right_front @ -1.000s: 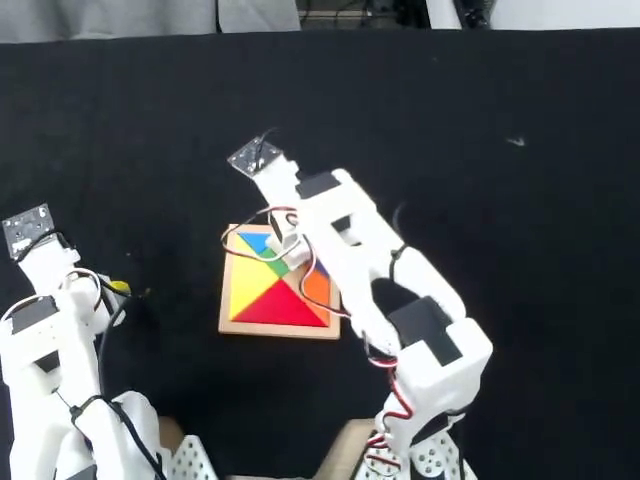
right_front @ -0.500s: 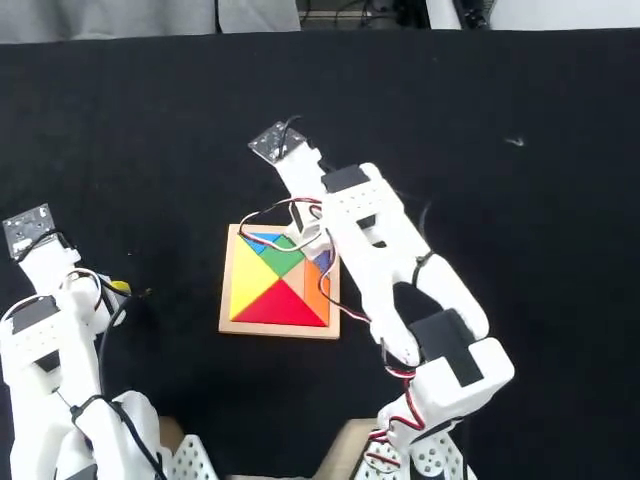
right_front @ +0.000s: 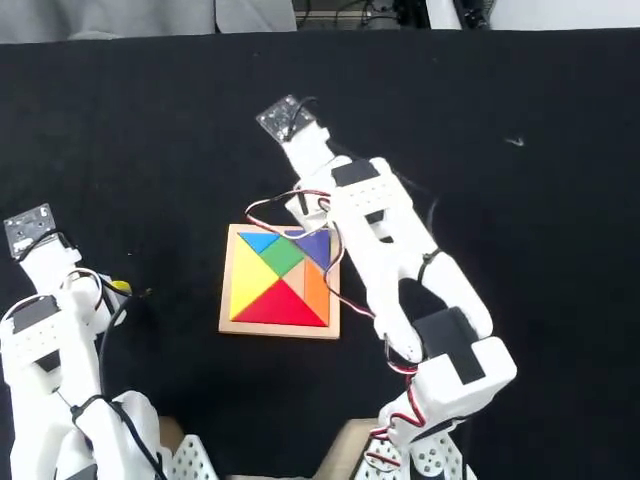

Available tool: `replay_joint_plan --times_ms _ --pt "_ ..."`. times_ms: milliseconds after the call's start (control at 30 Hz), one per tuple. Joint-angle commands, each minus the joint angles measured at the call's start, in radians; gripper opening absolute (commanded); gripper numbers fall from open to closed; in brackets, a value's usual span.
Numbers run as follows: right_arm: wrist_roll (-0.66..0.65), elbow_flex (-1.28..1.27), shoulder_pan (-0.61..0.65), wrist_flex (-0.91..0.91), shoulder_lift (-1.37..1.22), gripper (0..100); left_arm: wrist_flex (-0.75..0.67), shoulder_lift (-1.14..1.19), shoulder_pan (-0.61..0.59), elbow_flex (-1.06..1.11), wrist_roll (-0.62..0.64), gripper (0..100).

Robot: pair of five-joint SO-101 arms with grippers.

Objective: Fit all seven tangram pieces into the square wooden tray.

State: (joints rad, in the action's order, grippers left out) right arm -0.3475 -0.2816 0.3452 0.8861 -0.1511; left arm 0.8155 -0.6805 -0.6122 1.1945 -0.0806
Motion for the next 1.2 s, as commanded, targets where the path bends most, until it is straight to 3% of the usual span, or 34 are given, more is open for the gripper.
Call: replay_joint_plan --times_ms 0,767,1000,1167 --pt "-0.002 0.016 0.012 -0.048 -0.008 1.1 -0.003 -0.02 0.013 -0.004 0.003 26" --pt "-0.011 0.038 0.02 0.046 -0.087 1.1 -0.003 -0.02 0.013 -0.004 0.003 26" --pt "-0.002 0.031 -0.104 0.198 0.108 1.1 -0.003 -0.021 0.013 -0.004 0.003 26" --pt "-0.008 -0.211 -0.117 0.015 0.122 1.1 -0.003 -0.021 0.013 -0.004 0.003 26"
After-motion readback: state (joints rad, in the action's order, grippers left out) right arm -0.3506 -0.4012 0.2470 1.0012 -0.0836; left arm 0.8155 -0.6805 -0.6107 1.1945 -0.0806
